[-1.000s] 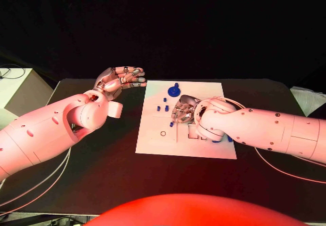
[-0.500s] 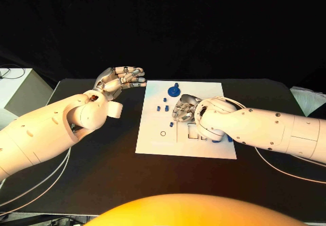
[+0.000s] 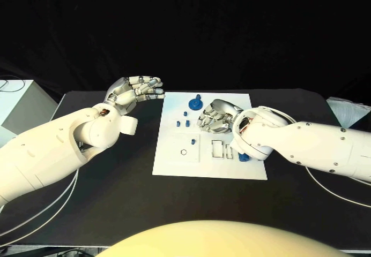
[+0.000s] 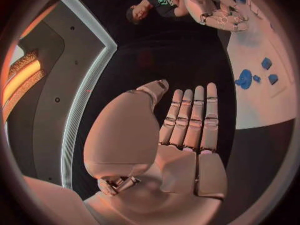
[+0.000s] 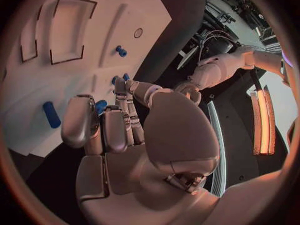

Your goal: Assemble the parts on the task board

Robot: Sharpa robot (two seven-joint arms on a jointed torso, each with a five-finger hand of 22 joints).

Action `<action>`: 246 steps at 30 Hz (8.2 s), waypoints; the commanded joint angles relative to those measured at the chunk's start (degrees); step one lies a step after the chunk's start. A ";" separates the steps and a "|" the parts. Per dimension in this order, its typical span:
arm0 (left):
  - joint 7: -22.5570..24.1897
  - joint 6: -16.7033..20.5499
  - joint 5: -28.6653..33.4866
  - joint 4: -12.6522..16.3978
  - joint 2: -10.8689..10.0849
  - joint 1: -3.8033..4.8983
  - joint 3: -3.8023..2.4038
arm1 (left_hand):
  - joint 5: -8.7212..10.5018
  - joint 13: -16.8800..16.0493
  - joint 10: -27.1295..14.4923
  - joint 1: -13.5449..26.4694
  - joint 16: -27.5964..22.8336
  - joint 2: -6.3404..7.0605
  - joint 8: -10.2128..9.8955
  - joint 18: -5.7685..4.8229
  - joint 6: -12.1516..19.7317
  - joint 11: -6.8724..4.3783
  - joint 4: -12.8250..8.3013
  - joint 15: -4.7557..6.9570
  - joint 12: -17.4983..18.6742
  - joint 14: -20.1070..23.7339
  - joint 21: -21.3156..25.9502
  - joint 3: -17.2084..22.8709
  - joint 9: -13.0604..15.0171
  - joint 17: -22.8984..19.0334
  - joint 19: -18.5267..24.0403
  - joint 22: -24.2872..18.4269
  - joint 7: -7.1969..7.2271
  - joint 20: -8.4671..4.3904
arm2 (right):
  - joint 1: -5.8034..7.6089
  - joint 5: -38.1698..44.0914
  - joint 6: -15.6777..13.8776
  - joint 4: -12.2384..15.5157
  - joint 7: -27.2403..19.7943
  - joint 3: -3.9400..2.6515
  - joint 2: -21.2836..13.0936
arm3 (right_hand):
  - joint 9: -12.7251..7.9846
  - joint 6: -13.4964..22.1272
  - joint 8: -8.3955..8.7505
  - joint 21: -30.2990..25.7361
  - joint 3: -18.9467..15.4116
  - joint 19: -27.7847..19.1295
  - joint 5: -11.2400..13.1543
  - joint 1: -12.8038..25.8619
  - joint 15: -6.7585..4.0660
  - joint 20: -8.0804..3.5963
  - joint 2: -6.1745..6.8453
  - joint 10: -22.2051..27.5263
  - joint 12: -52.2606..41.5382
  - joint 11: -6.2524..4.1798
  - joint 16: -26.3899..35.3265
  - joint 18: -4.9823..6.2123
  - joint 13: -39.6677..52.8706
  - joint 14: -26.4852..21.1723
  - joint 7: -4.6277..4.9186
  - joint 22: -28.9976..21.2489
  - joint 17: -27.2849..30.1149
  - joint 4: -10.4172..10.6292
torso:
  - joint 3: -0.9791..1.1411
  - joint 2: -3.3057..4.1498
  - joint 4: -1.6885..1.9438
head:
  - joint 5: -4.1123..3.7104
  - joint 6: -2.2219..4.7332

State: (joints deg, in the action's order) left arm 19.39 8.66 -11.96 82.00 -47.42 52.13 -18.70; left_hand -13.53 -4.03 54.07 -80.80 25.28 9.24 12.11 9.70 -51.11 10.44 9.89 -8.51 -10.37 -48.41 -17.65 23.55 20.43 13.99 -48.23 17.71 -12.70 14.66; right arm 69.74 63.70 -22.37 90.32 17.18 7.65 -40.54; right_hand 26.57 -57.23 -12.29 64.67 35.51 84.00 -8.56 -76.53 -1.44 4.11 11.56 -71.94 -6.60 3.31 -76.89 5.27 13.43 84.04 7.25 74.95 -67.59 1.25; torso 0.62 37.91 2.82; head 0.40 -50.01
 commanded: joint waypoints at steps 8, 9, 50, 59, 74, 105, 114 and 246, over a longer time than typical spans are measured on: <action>1.39 -0.69 0.29 0.17 -0.14 -0.95 -0.02 | 0.02 -0.08 -0.47 -0.50 -0.33 -0.05 0.41 0.61 0.26 0.05 -0.06 0.00 -0.44 0.44 0.34 -0.15 -0.08 0.08 -0.38 -0.08 -0.09 -0.12 | 2.71 8.25 2.23 0.18 -13.31 -0.53 -5.64 | -0.41 0.47 0.87 2.36 -0.68 1.76 -1.27 0.38 0.36 0.05 2.84 2.07 1.36 0.49 -0.95 -1.23 -0.02 1.85 0.50 3.16 -0.88 -0.29 | 0.36 -0.71 -0.64 | -0.94 0.36; 1.45 -0.73 0.30 0.19 -0.16 -1.10 -0.02 | 0.02 -0.08 -0.46 -0.55 -0.32 -0.04 0.42 0.61 0.27 0.03 -0.08 0.01 -0.46 0.43 0.35 -0.15 -0.09 0.10 -0.40 -0.09 -0.08 -0.12 | 2.90 9.55 2.58 -0.27 -13.66 -0.56 -5.99 | -0.50 0.58 1.06 2.82 -0.98 1.83 -2.51 0.62 0.49 0.14 3.43 2.30 1.59 0.61 -1.03 -1.31 -0.10 1.85 0.59 3.45 -0.96 -0.14 | 0.38 -0.78 -0.67 | -1.05 0.55; 1.64 -1.09 0.34 0.16 -0.25 -1.90 -0.03 | 0.03 -0.09 -0.45 -0.63 -0.31 -0.01 0.42 0.61 0.28 0.02 -0.12 0.02 -0.48 0.43 0.37 -0.17 -0.09 0.12 -0.43 -0.11 -0.06 -0.12 | 1.49 30.89 14.15 -11.41 -9.29 0.12 -2.47 | -2.28 1.52 4.07 0.33 -12.58 1.55 -1.69 -3.13 0.83 0.65 3.09 8.32 -1.07 0.93 -1.41 -0.86 -1.04 1.68 -0.86 2.71 -1.09 4.18 | 0.31 -1.02 -0.71 | -1.85 1.61; 1.61 -1.08 0.34 0.14 -0.26 -1.90 -0.03 | 0.03 -0.09 -0.45 -0.63 -0.31 -0.01 0.42 0.61 0.28 0.02 -0.12 0.02 -0.48 0.43 0.37 -0.17 -0.09 0.12 -0.43 -0.11 -0.06 -0.12 | 0.94 31.37 13.15 -12.38 -8.78 0.18 -1.57 | -2.29 -1.54 3.33 2.00 -8.47 2.07 -4.15 -2.68 0.46 0.35 3.11 6.45 -1.44 0.52 -2.09 -1.15 -1.82 2.00 -0.46 3.67 -2.06 6.29 | 0.31 -1.03 -0.61 | -2.03 1.55; 1.51 -1.08 0.34 0.09 -0.27 -1.90 -0.03 | 0.03 -0.09 -0.45 -0.63 -0.31 -0.01 0.42 0.61 0.28 0.02 -0.12 0.02 -0.48 0.43 0.37 -0.17 -0.09 0.12 -0.43 -0.11 -0.06 -0.12 | 0.26 31.07 12.85 -12.53 -8.57 0.23 -0.66 | -2.00 -3.20 2.79 3.14 -5.81 2.35 -3.98 -2.88 0.00 -0.04 2.59 3.91 -1.69 -0.07 -2.43 -1.33 -2.11 2.12 -0.67 4.35 -2.49 6.70 | 0.32 -0.97 -0.75 | -1.99 1.33; 1.32 -1.10 0.34 -0.28 -0.08 -1.90 -0.03 | 0.03 -0.10 -0.47 -0.86 -0.27 -0.09 0.55 0.62 0.25 0.00 -0.04 0.05 -0.66 0.42 0.58 -0.32 -0.13 0.26 -0.64 -0.27 -0.04 -0.14 | 1.37 31.94 1.37 -0.15 -4.42 -1.25 -5.93 | 0.26 -6.35 0.44 6.88 2.84 2.93 4.24 -5.36 -0.98 -1.01 -1.24 -1.41 -2.41 -1.19 -3.14 -1.97 -0.31 2.37 -0.98 6.69 -3.63 0.90 | 0.29 -1.07 -0.75 | -1.52 1.29; 1.33 -1.11 0.36 -0.30 0.05 -1.90 -0.03 | 0.03 -0.11 -0.49 -0.94 -0.27 -0.17 0.61 0.61 0.21 -0.01 0.02 0.05 -0.72 0.44 0.67 -0.35 -0.13 0.32 -0.71 -0.33 -0.02 -0.15 | 0.68 31.03 0.62 5.14 -5.47 -1.05 -4.21 | 0.33 -6.42 0.38 6.79 3.00 2.91 4.14 -5.23 -0.99 -1.02 -1.15 -1.49 -2.40 -1.20 -3.16 -1.95 -0.23 2.38 -0.98 6.67 -3.64 0.78 | 0.31 -1.04 -0.84 | -0.87 1.17; 0.86 -1.38 0.40 0.05 -0.57 -1.89 -0.03 | 0.04 -0.10 -0.62 -1.16 -0.28 -0.22 0.79 0.60 0.20 -0.01 0.23 0.05 -0.92 0.52 1.04 -0.64 -0.20 0.52 -0.97 -0.59 -0.02 -0.17 | -8.18 40.17 1.52 -0.88 -4.19 1.63 6.24 | -3.10 4.40 7.79 -9.42 -22.54 0.69 1.22 -6.03 1.62 1.32 1.26 13.19 0.22 2.01 -0.67 0.44 -6.06 1.27 -0.43 -0.92 0.89 8.39 | 0.24 -1.06 -0.48 | 1.02 0.01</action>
State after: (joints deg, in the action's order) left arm 19.92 8.27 -11.82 81.90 -48.03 50.24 -18.71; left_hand -13.53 -4.06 53.64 -81.62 25.28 9.02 12.51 9.70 -51.11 10.44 10.12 -8.51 -11.09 -48.41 -16.81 23.32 20.31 14.46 -48.74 17.18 -12.70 14.54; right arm 61.57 103.80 -19.71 89.22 13.51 9.29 -34.14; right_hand 23.56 -53.24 -4.74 55.47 13.21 84.01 -7.52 -81.97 -0.20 5.16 12.75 -59.05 -6.09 5.33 -77.88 5.30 7.42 84.02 6.93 74.10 -66.78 9.65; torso 0.82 36.83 2.34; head 1.43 -50.00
